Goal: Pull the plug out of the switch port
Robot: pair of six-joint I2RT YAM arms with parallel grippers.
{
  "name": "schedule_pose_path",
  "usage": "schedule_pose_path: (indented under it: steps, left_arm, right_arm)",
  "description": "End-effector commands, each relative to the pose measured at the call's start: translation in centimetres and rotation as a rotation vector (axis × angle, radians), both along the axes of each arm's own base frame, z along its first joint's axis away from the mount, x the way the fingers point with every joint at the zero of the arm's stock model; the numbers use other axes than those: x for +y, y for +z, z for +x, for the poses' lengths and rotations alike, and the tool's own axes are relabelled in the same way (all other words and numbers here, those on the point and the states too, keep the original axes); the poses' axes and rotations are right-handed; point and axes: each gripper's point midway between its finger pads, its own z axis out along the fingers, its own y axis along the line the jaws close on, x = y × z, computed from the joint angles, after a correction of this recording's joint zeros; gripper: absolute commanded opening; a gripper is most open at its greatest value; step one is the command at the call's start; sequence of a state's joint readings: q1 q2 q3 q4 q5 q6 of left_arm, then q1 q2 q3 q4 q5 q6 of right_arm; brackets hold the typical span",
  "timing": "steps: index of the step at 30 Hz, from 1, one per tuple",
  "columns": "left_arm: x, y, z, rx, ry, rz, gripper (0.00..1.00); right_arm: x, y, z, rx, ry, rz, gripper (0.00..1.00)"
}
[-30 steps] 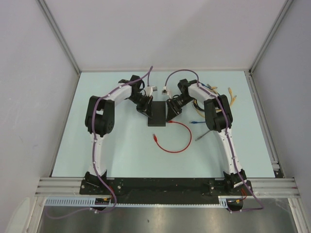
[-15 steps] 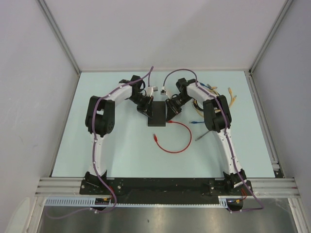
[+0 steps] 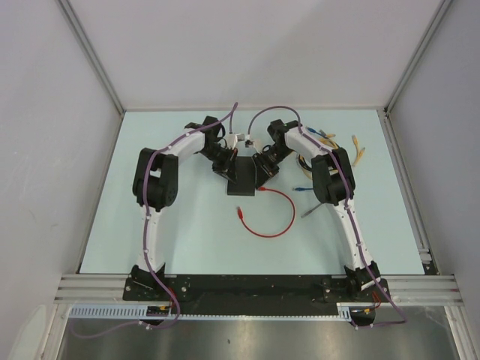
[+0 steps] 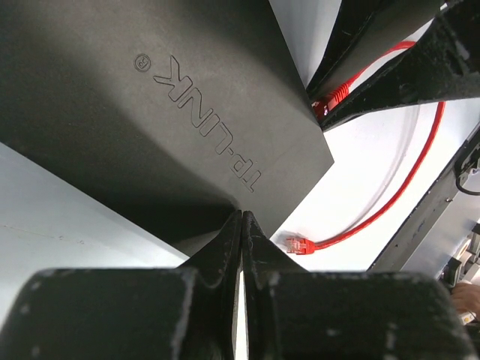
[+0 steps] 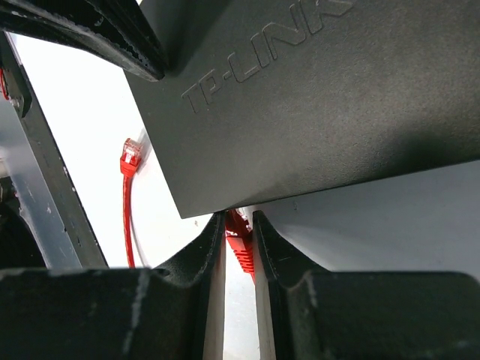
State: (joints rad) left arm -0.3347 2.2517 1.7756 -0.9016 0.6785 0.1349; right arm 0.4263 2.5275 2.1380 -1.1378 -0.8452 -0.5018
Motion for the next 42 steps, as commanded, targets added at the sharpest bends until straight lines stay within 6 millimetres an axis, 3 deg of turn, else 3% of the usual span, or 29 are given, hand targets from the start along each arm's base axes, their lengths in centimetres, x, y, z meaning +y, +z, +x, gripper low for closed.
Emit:
schedule_pose_path:
  steps: [1, 35, 37, 42]
  left_arm:
    - [0.6, -2.5, 0.3, -0.011, -0.011, 0.082, 0.06]
    - [0.7, -2.7, 0.2, -0.005, -0.007, 0.091, 0.06]
    - [0.7, -2.7, 0.2, -0.006, -0.008, 0.09, 0.06]
    - [0.7, -2.6, 0.2, -0.012, -0.01, 0.091, 0.06]
  right_arm:
    - [-1.4, -3.6, 0.9, -0.097, 0.03, -0.172, 0.01]
    - [-5.4, -1.9, 1.9, -0.097, 0.002, -0.154, 0.0]
    - [-5.0, -1.0, 2.1, -0.104, -0.006, -0.12, 0.03]
    - [-4.5, 2.4, 2.8, -0.177, -0.014, -0.046, 0.28]
